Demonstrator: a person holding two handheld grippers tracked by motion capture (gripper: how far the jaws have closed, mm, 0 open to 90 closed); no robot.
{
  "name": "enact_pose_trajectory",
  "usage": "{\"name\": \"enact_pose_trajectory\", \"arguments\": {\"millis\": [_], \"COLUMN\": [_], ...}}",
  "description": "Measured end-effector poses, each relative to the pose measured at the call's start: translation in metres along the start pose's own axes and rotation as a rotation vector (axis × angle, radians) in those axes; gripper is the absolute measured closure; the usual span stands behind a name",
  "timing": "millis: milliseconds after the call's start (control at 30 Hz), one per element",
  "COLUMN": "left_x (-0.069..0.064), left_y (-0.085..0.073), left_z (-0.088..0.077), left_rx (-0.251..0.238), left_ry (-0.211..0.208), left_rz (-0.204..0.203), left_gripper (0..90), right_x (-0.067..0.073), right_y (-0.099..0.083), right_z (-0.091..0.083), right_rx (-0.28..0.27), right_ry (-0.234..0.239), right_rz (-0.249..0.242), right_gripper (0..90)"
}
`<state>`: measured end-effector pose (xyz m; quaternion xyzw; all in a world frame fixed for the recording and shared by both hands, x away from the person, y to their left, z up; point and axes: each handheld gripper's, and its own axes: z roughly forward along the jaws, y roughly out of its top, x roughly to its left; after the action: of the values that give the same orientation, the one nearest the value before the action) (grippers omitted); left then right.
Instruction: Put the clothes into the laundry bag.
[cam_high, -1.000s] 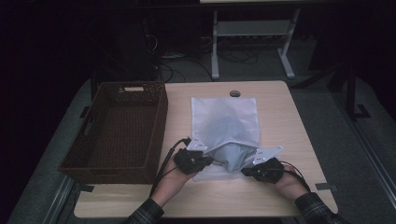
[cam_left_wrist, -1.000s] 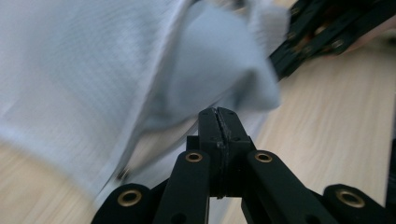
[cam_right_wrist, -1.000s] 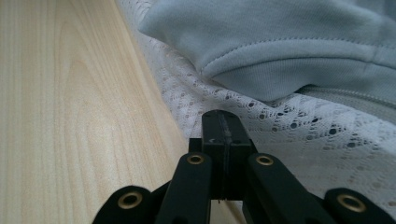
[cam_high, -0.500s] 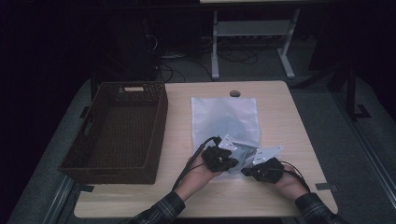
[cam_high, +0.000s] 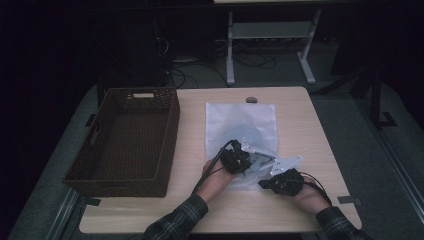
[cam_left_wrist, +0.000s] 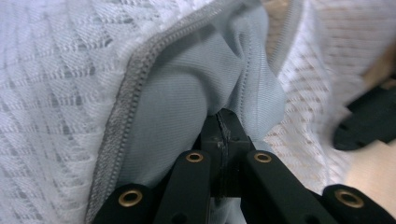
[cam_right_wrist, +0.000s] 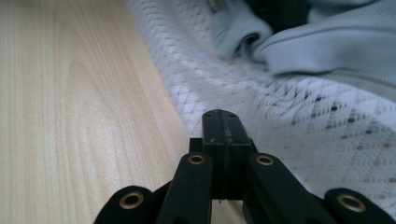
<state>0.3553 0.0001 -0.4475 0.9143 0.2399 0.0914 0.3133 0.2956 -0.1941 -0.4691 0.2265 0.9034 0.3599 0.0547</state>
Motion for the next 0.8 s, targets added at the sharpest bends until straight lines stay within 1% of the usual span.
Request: {"name": "enact_pose_trajectory", "arguments": {"millis": [67, 133, 200, 267, 333, 433, 633, 800], "left_x": [0.004, 0.01, 0.015, 0.021, 0.026, 0.036, 0.053, 0.062], "left_y": [0.003, 0.006, 0.009, 0.012, 0.013, 0.016, 0.022, 0.026], "left_z": [0.002, 0.004, 0.006, 0.009, 0.011, 0.013, 0.019, 0.024], "left_rx": [0.008, 0.016, 0.019, 0.019, 0.021, 0.027, 0.031, 0.027], "left_ry": [0.018, 0.025, 0.037, 0.061, 0.07, 0.093, 0.113, 0.119], "left_rz": [0.008, 0.006, 0.0, -0.003, -0.007, -0.014, -0.024, -0.034], "left_gripper": [90.0, 90.0, 90.0, 90.0, 90.0, 90.0, 90.0, 90.0], "right_x": [0.0, 0.0, 0.0, 0.0, 0.0, 0.0, 0.0, 0.0], "right_y": [0.0, 0.0, 0.0, 0.0, 0.0, 0.0, 0.0, -0.001], "right_z": [0.0, 0.0, 0.0, 0.0, 0.0, 0.0, 0.0, 0.0], "right_rx": [-0.001, -0.001, -0.001, -0.001, -0.002, -0.003, -0.004, -0.004], "right_ry": [0.001, 0.002, 0.002, -0.001, -0.002, 0.0, -0.001, -0.001], "right_rz": [0.001, 0.003, 0.004, 0.001, 0.002, 0.001, 0.003, 0.004], "right_gripper": [90.0, 90.0, 90.0, 90.0, 90.0, 90.0, 90.0, 90.0]}}
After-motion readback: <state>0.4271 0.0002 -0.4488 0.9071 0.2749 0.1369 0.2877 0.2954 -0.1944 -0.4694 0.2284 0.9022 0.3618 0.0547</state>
